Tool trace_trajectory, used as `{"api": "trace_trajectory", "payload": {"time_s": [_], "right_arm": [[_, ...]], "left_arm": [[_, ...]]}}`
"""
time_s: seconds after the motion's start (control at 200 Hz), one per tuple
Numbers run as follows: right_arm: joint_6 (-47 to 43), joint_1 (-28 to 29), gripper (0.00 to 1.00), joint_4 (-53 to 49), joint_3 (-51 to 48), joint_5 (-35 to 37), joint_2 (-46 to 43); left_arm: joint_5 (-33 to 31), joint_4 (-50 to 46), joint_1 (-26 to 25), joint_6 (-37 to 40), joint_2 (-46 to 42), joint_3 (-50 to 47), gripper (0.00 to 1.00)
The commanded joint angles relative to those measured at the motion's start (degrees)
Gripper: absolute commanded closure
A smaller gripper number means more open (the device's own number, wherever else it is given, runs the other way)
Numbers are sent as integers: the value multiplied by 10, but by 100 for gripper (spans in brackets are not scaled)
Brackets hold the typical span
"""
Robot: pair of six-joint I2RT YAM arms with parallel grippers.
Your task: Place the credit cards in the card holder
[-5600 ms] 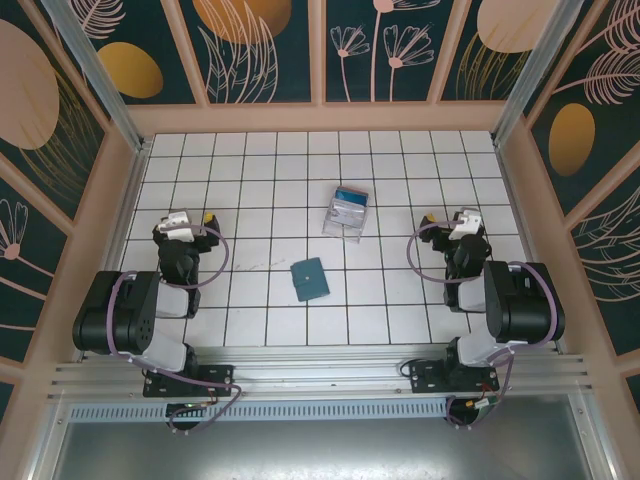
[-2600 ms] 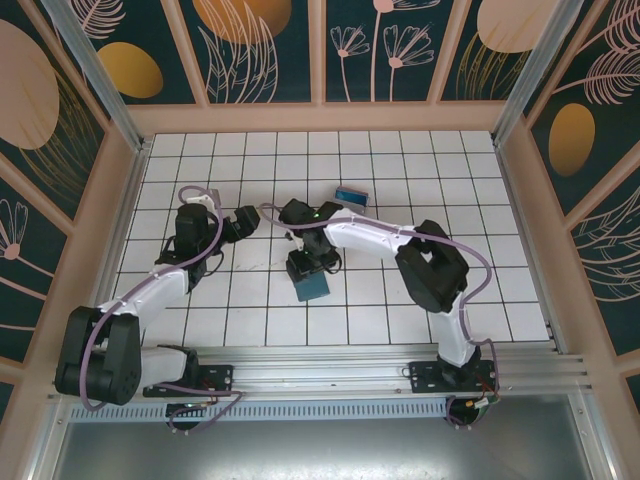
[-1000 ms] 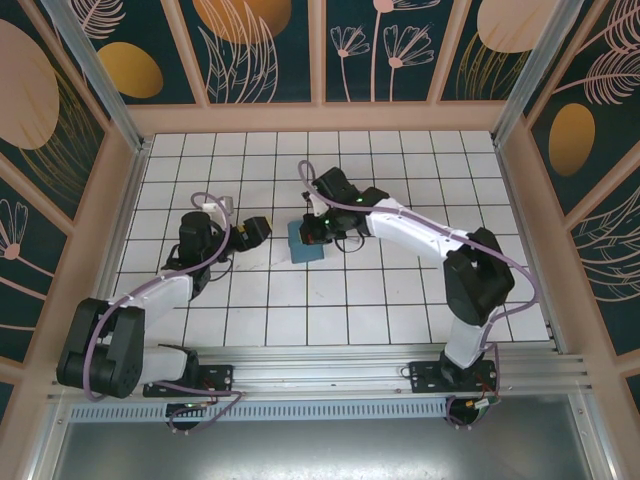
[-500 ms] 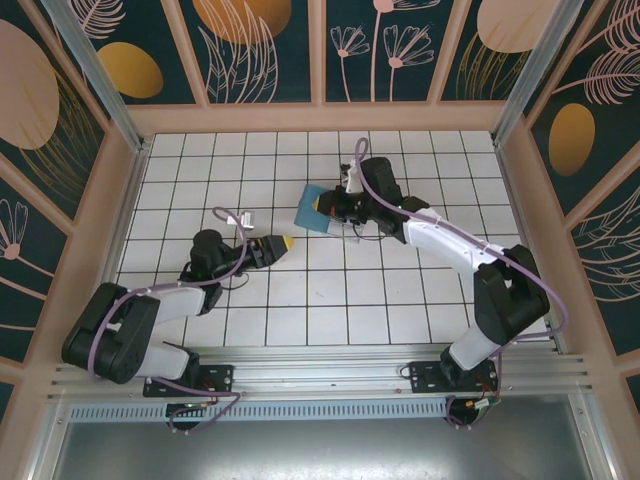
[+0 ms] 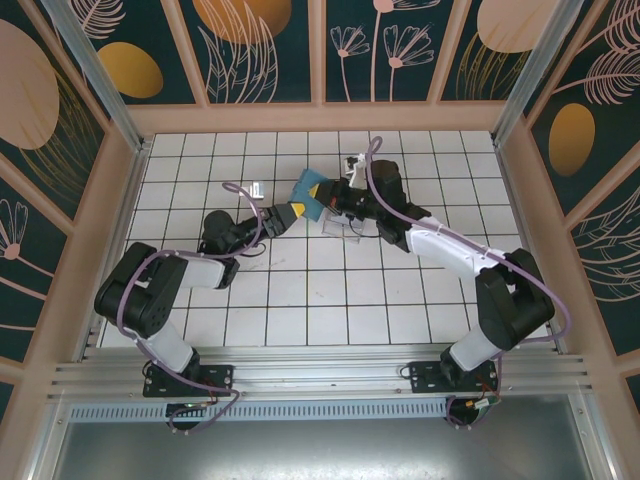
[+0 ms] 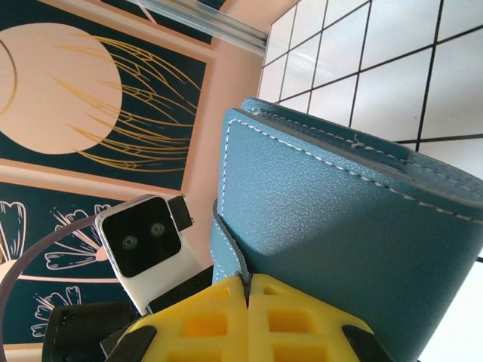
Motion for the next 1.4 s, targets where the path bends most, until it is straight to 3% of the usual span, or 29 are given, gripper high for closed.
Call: {"api": "trace_trajectory", "payload": {"time_s": [0.0, 0.12, 0.225, 0.34, 0.485, 0.716, 0.946, 1.056, 1.126, 1.201, 1.396], "right_arm": [[12, -1, 100, 43, -4, -17, -26], [19, -4, 100, 52, -5, -24, -24], [16, -10, 100, 45, 1, -27, -27], [6, -18, 100, 26, 12, -26, -34], [-24, -19, 100, -19, 36, -18, -37], [-118, -19, 100, -161, 100, 20, -12], [-178, -43, 65, -203, 118, 15, -9], [-278, -44, 57, -297, 161, 57, -5], [-341, -48, 54, -372, 176, 139, -7], [-386, -60, 49, -403, 158, 179, -26], [-455, -68, 37, -424, 99, 113, -43]], "left_arm": [[1, 32, -4, 9, -4, 18, 55], [-8, -47, -4, 57, -19, 28, 81], [-46, -209, -4, 146, -42, 44, 100], [-109, -389, -4, 247, -59, 71, 100], [-122, -515, -4, 317, -52, 107, 100], [-33, -663, -10, 416, -33, 176, 100], [34, -743, -12, 474, -59, 185, 100], [63, -742, -13, 471, -57, 190, 100], [51, -747, -13, 475, -57, 194, 100], [16, -786, -13, 491, -50, 216, 100], [-11, -845, -14, 515, -35, 258, 100]]}}
